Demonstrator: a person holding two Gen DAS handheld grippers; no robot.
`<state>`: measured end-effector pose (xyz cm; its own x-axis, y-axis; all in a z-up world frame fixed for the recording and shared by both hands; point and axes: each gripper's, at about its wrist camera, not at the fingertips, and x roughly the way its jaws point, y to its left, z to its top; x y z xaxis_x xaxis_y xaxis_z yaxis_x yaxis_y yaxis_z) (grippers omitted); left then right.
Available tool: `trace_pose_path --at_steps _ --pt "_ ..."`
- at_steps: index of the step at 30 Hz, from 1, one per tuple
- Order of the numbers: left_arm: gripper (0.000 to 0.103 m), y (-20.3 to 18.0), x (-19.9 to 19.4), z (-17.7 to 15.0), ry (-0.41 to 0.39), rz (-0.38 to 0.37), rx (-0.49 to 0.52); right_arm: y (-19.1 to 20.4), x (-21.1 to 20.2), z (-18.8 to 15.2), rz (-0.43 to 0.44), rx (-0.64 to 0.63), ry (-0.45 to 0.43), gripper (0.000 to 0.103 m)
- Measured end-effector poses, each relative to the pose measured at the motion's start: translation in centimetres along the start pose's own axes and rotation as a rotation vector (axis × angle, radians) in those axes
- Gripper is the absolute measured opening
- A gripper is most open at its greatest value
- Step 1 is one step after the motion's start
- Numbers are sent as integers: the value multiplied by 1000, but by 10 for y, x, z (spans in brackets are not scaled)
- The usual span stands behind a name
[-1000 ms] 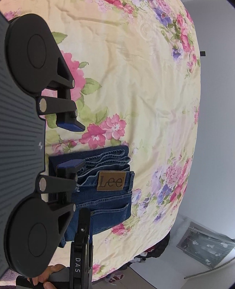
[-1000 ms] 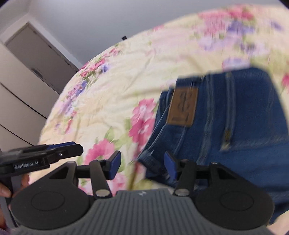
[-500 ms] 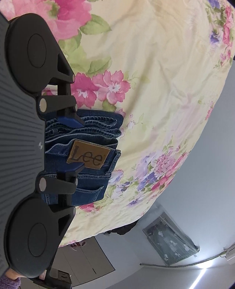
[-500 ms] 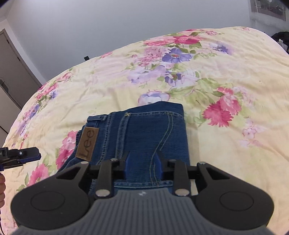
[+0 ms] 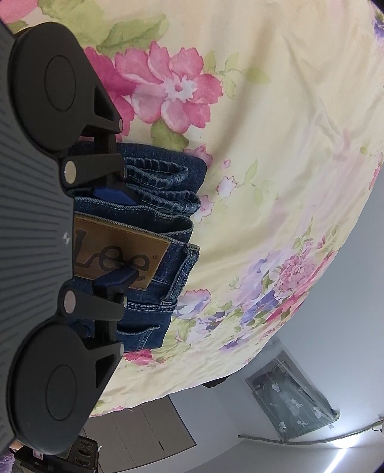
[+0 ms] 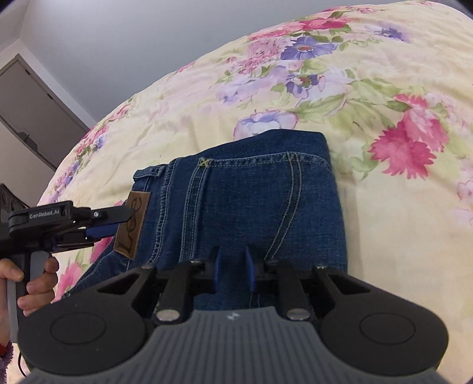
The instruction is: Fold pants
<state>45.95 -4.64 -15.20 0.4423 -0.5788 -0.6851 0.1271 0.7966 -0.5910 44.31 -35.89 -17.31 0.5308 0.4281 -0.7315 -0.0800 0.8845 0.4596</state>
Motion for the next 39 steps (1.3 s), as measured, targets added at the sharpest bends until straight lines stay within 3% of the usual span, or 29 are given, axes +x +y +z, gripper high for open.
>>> trace_pose_path --at_steps 4,5,8,11,13,17,22,25,27,31,35,39 --pt "30 -18 -7 -10 -60 35 88 -4 2 1 14 27 6 12" --pt "17 -25 -12 -12 -76 65 132 -5 1 1 11 30 6 9" --pt "8 -39 -28 -13 -100 87 178 -8 -3 0 12 49 2 7" --pt "7 -56 -49 -18 -127 116 250 2 -10 0 2 19 0 8" --pt "7 -52 -57 -18 -120 136 241 14 -17 -1 10 -31 9 12" --pt "7 -22 -44 -23 -79 194 188 37 -15 -6 18 -108 44 13" --pt "9 -1 -22 -25 -63 198 162 50 14 -15 -49 -175 53 13" --pt "13 1 -19 -21 -32 200 185 46 21 -12 -53 -147 53 10" --pt "21 -5 -23 -17 -10 223 206 45 20 -10 -50 -131 62 9" --pt "25 -20 -43 -15 14 281 281 52 11 -9 -69 -143 61 10" --pt "32 -37 -71 -23 30 257 373 64 -13 -16 -108 -209 19 17" --pt "32 -63 -85 -44 95 256 560 69 -46 -28 -147 -268 0 17"
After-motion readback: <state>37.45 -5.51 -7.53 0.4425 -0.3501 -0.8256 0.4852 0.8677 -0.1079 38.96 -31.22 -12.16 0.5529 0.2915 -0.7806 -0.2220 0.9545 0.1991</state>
